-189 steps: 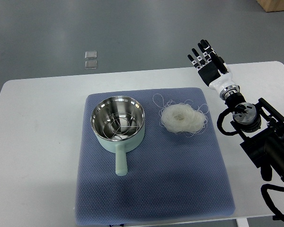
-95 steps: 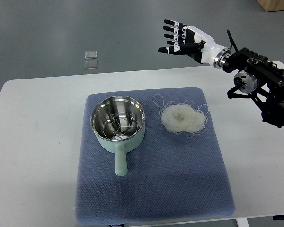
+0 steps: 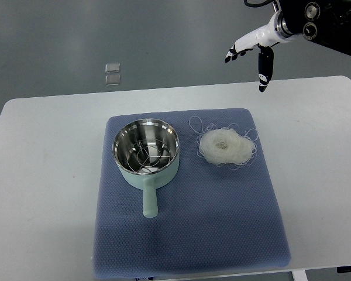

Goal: Put vermicelli into pot with right hand
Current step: 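Lower the right hand onto the vermicelli and close fingers around it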

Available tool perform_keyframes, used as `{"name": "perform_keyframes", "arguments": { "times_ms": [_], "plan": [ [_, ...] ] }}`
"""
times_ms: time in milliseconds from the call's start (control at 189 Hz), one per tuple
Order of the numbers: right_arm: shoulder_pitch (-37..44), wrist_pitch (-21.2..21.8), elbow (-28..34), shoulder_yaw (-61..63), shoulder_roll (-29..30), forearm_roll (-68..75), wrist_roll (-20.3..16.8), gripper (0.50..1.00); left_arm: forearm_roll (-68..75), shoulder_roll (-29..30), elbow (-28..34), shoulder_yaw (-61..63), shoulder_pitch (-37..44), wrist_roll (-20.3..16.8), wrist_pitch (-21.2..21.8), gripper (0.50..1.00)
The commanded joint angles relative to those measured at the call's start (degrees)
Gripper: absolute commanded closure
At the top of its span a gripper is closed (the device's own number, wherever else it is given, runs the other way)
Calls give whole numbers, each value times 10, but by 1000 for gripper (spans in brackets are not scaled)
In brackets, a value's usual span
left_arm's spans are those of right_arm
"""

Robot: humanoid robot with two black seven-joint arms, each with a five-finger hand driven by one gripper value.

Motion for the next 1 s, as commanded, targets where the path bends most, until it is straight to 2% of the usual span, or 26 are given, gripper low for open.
{"name": "perform_keyframes", "arguments": {
  "times_ms": [0,111,180,465,550,936,994],
  "plan": [
    [-11,-5,6,-3,-3,35,-3,519,0,0,-1,-1,0,0,0,500],
    [-44,-8,46,10,-17,75,-2,521,-1,0,-1,0,0,0,0,500],
    [-77,-15,50,27,-18,75,-2,521,-1,0,-1,0,0,0,0,500],
    [-174,-122,28,48,11,68,-2,521,-1,0,-1,0,0,1,0,500],
    [-192,-140,23,47,20,67,-2,521,-1,0,-1,0,0,1,0,500],
    [-255,-157,19,73,33,66,-3,523,-1,0,0,0,0,2,0,500],
    [-262,-162,19,74,33,66,-2,550,-1,0,0,0,0,1,0,500]
  ]
}}
